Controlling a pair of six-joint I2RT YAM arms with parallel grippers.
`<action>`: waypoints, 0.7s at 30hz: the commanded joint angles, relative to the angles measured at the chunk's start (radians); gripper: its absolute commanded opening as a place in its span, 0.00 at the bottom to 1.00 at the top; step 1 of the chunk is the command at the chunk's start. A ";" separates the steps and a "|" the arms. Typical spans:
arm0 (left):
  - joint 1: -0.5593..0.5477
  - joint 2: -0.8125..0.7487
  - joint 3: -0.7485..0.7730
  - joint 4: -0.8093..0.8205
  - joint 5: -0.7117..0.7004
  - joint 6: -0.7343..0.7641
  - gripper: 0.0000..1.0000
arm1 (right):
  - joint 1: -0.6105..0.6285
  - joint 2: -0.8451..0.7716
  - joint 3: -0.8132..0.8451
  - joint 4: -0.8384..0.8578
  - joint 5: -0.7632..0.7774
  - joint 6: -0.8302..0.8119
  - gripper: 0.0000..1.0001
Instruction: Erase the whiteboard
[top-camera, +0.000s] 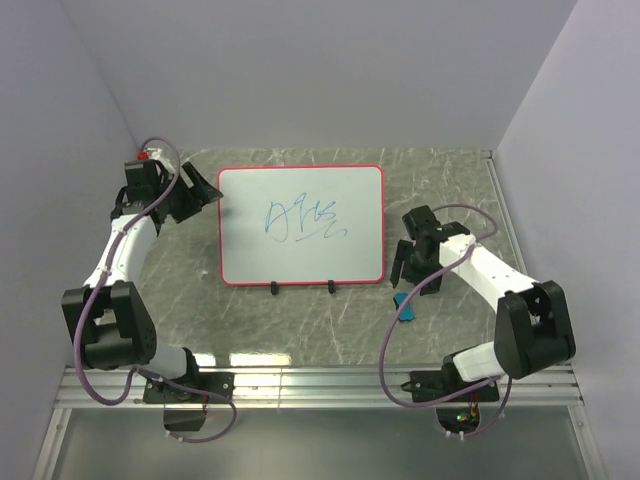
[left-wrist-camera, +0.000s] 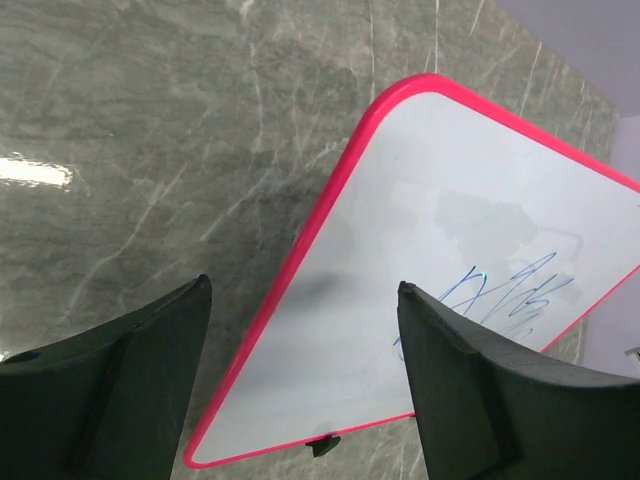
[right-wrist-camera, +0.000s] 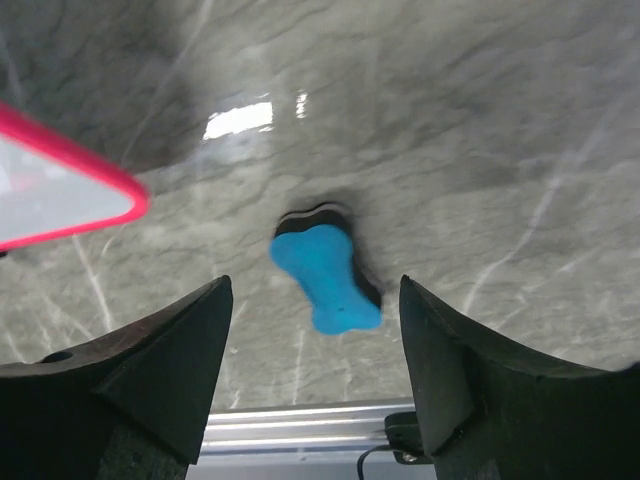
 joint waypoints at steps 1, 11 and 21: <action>-0.028 0.032 0.051 -0.010 0.002 0.014 0.80 | 0.048 0.021 0.054 -0.017 -0.018 0.006 0.74; -0.032 0.012 0.059 -0.023 -0.010 0.008 0.81 | 0.108 0.074 0.037 0.006 0.005 0.027 0.73; -0.033 -0.116 -0.095 0.015 0.010 -0.078 0.82 | 0.109 0.078 -0.014 0.001 0.050 -0.007 0.73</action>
